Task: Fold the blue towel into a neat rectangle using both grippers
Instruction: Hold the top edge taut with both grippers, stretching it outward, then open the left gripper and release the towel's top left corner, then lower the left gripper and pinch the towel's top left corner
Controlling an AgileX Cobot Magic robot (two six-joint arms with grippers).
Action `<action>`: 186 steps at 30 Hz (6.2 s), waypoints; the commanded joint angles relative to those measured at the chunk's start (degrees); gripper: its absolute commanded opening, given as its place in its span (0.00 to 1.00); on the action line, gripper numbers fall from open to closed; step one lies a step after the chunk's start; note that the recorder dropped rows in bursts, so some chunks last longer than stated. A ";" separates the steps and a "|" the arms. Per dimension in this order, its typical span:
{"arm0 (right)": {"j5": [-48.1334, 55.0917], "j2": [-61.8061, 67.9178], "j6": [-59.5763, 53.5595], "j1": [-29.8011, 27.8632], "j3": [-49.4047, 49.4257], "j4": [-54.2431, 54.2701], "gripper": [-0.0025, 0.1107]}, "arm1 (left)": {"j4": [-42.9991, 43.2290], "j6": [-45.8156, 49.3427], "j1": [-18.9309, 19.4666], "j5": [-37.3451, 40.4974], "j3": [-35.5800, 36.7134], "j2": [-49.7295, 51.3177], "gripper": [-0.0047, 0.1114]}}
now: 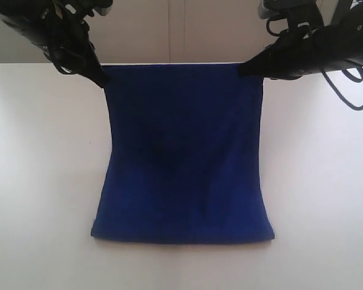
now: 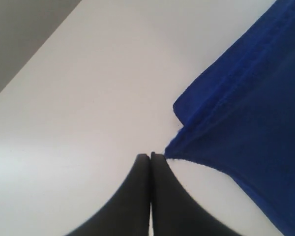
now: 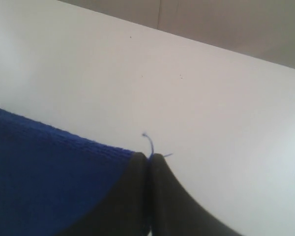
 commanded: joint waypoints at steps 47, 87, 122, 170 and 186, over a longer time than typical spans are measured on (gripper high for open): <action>-12.55 12.83 0.87 0.27 -4.39 -0.30 0.02 | 6.77 -8.88 3.62 -11.99 -0.14 10.04 0.04; -13.06 18.61 0.97 0.27 -4.39 -0.30 0.02 | -65.68 21.87 11.00 3.68 -34.05 45.23 0.39; -13.17 18.61 0.97 0.27 -4.39 -0.30 0.02 | -64.70 28.46 10.14 3.04 -34.05 47.71 0.50; -12.82 18.61 0.97 0.27 -4.39 -0.30 0.02 | -58.95 32.40 8.72 4.80 -33.41 49.04 0.32; -13.83 18.61 0.97 0.27 -4.39 -0.30 0.02 | -55.99 32.29 8.72 4.93 -33.41 49.37 0.04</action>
